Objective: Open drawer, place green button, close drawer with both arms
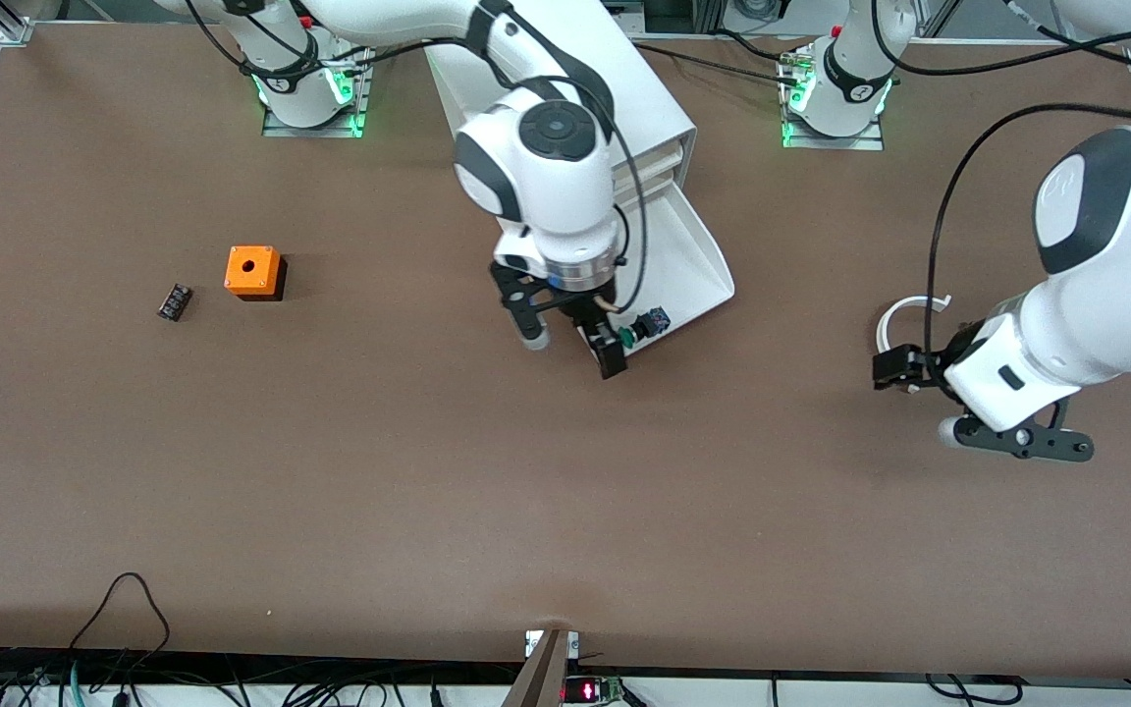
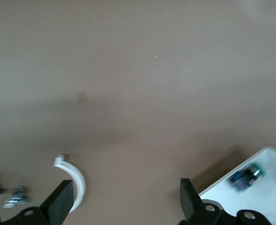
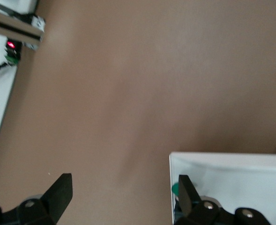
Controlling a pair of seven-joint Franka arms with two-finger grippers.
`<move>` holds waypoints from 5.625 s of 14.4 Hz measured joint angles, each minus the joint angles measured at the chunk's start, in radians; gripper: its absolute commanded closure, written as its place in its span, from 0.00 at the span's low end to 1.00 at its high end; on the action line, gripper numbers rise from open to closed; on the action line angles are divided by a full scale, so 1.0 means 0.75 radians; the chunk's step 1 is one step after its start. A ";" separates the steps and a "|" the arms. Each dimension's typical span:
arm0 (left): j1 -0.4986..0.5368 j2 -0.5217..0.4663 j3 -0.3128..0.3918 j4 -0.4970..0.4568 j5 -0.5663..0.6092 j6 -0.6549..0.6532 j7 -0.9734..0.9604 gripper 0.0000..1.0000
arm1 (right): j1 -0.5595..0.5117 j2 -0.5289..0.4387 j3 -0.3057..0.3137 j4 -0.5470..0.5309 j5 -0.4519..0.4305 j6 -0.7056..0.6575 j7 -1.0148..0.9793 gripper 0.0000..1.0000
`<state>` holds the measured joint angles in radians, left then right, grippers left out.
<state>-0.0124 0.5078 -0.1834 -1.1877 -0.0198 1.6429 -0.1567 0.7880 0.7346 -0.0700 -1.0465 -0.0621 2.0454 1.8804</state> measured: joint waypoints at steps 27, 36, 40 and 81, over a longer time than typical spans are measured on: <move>-0.414 0.028 -0.145 -0.981 -0.031 0.900 -0.972 0.00 | -0.942 -0.876 0.119 -0.744 0.129 -0.439 -2.268 0.00; -0.303 0.023 -0.381 -0.997 -0.140 0.715 -0.987 0.00 | -0.938 -1.130 0.126 -0.943 0.049 -0.452 -2.300 0.00; -0.302 0.036 -0.416 -1.015 -0.222 0.711 -0.987 0.00 | -0.939 -1.154 0.130 -0.963 0.048 -0.458 -2.319 0.00; 0.091 -0.549 -0.046 -0.568 0.147 0.125 0.150 0.00 | -0.956 -1.125 0.127 -0.938 0.048 -0.430 -2.489 0.00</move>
<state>0.0562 0.0958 -0.2180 -1.6140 0.0906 1.7368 -0.0445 0.0712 -0.1095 0.0250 -1.7496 -0.0261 1.7228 0.0133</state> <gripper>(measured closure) 0.000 0.000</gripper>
